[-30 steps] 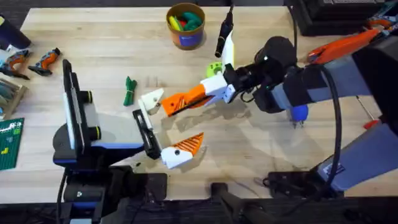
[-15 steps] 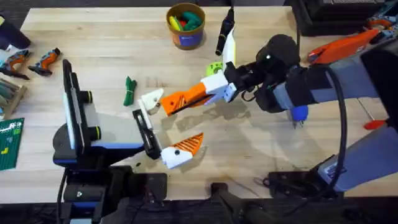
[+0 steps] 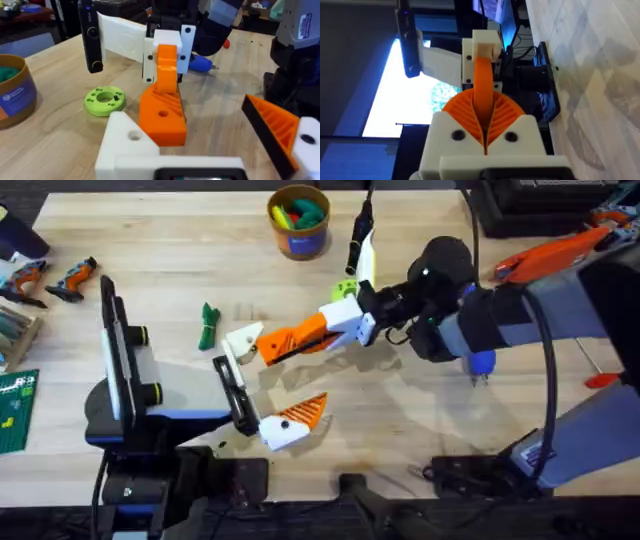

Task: Pick up the gripper from the table and insert it into the empty holder that is missing its gripper. Then pick up a screw, insert it into the mounting hole, and use the screwdriver to tighten it. Finally, clean up the table by picking up the vegetable and placing it into the bucket.

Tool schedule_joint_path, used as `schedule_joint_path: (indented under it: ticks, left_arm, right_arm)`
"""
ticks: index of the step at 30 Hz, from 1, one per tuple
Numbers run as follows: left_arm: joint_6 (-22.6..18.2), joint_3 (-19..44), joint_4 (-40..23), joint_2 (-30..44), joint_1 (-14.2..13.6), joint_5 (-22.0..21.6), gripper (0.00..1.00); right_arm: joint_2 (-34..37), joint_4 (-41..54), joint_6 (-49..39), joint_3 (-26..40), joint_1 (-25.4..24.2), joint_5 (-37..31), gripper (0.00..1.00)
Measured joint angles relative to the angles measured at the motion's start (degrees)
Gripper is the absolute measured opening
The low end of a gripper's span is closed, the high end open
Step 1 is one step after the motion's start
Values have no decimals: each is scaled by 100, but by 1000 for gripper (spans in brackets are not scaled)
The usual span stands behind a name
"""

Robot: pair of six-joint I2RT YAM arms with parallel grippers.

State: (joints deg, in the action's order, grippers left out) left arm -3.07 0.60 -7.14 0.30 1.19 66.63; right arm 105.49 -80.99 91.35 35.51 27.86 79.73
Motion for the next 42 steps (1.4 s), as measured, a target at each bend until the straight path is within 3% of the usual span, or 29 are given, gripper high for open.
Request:
schedule_joint_path:
  ticks: [33,42]
  left_arm:
    - [-41,0,0,1,0,-2,985]
    - [-61,0,2,0,0,-2,985]
  right_arm:
    - [0,90,-2,0,17,-253,11]
    - [0,97,-3,0,231,-482,11]
